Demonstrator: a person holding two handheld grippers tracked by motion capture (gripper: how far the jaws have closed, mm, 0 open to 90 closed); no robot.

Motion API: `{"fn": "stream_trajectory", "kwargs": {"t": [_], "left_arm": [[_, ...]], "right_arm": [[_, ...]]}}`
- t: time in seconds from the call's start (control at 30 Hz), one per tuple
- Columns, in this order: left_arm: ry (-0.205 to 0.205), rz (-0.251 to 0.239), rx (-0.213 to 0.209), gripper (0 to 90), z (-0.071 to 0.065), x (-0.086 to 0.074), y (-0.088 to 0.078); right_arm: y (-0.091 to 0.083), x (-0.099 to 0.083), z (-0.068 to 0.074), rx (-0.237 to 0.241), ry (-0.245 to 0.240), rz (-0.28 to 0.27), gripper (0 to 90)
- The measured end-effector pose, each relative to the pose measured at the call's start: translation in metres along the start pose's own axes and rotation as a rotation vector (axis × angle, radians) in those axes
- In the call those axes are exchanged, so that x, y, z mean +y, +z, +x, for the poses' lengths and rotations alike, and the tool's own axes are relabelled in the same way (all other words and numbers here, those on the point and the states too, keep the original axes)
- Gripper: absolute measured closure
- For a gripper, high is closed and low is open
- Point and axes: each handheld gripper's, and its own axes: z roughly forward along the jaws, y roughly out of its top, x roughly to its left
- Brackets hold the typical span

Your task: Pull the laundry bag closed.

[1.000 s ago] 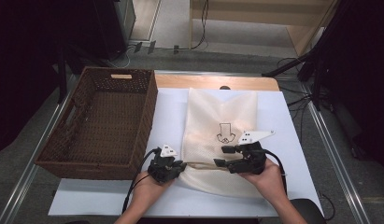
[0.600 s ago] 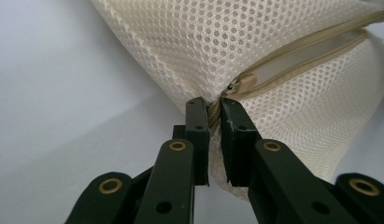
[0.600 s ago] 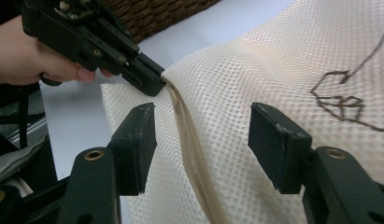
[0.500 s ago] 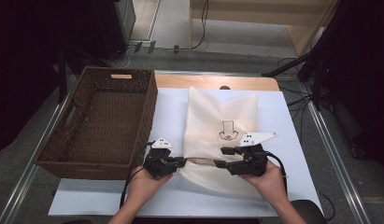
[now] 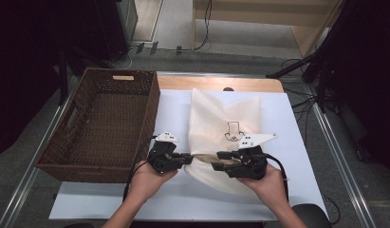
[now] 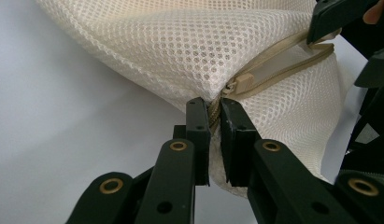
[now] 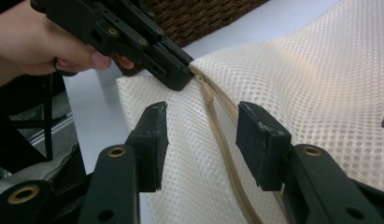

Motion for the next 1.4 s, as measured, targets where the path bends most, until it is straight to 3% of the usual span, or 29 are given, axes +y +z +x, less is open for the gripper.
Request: {"fn": "stream_trajectory", "kwargs": {"t": [0.2, 0.33, 0.73, 1.1, 1.4], "left_arm": [[-0.007, -0.020, -0.010, 83.0, 0.003, -0.003, 0.001], [-0.006, -0.027, -0.011, 83.0, 0.002, -0.003, 0.002], [-0.011, -0.034, -0.017, 83.0, 0.003, -0.006, 0.003], [-0.011, -0.037, -0.023, 83.0, 0.002, -0.007, 0.004], [-0.013, -0.039, -0.027, 83.1, 0.002, -0.007, 0.004]], "right_arm": [[0.010, 0.005, 0.004, 0.019, 0.013, 0.020, 57.6], [0.021, 0.006, 0.007, 0.020, -0.004, 0.045, 59.1], [0.040, 0.007, -0.003, 0.008, 0.016, 0.081, 60.4], [0.053, 0.006, -0.006, 0.009, 0.024, 0.105, 48.2], [0.059, 0.005, -0.012, 0.023, 0.044, 0.108, 58.3]]}}
